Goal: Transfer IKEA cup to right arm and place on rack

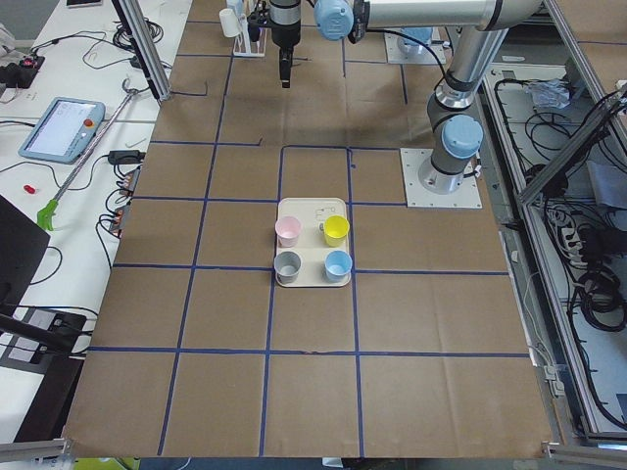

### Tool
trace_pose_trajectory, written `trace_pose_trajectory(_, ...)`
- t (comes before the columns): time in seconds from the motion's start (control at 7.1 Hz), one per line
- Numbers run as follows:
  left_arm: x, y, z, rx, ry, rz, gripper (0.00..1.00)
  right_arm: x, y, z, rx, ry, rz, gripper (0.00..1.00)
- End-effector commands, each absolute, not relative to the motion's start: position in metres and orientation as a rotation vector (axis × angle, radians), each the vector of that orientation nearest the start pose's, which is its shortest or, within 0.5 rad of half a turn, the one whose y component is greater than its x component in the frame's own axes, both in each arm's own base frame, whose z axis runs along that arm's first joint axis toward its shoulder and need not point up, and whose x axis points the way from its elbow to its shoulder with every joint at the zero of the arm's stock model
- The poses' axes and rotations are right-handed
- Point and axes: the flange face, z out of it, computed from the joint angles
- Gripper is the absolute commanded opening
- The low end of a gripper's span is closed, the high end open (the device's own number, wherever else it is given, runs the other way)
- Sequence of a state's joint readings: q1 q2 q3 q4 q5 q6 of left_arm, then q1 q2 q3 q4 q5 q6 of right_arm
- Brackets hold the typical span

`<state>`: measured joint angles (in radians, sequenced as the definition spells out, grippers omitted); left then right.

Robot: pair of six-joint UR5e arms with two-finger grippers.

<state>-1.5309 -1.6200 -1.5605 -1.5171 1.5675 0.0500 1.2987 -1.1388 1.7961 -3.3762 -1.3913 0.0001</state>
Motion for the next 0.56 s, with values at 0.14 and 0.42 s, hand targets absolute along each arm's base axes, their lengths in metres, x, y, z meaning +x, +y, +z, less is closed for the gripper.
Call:
trace_pose_trajectory(0.14, -0.113, -0.519, 0.473, 0.002, 3.146, -0.022, 0.99, 0.030, -0.610, 0.420, 0.149, 2.722, -1.426, 1.00)
trace_pose_trajectory(0.42, -0.113, -0.519, 0.473, 0.002, 3.146, -0.022, 0.99, 0.063, -0.581, 0.448, 0.114, 2.794, -1.184, 1.00)
